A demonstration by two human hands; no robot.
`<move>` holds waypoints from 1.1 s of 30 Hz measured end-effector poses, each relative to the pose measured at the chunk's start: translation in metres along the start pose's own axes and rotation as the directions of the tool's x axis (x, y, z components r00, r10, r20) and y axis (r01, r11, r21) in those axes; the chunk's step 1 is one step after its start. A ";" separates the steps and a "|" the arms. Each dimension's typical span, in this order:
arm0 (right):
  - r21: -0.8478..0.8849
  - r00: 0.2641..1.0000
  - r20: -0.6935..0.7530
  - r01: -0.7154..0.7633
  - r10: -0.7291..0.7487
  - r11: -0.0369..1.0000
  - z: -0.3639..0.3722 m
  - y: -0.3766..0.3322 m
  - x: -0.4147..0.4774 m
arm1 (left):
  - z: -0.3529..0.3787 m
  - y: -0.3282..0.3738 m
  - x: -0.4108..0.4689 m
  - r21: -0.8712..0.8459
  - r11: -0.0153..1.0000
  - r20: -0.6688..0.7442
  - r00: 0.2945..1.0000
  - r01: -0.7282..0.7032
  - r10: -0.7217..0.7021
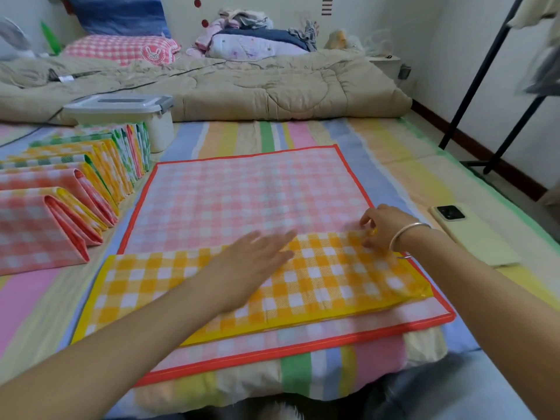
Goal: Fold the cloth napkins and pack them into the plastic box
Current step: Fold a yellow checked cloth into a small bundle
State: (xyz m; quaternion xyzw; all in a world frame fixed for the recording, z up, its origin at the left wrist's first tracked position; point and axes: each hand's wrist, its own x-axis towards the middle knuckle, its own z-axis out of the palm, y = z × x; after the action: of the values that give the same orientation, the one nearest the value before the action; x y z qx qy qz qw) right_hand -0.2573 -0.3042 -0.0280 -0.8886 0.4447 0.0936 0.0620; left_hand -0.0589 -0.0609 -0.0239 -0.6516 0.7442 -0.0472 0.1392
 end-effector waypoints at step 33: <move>0.675 0.968 0.250 -0.170 -0.006 0.718 -0.010 0.043 -0.054 | -0.009 0.051 0.074 -0.365 0.918 0.090 0.987 0.156 -0.132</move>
State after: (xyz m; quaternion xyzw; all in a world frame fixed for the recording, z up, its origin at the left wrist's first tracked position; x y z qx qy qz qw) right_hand -0.3226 -0.2899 -0.0078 -0.7630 0.4760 0.0280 0.4364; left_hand -0.1182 -0.1272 -0.0393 -0.7203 0.6849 0.1047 0.0336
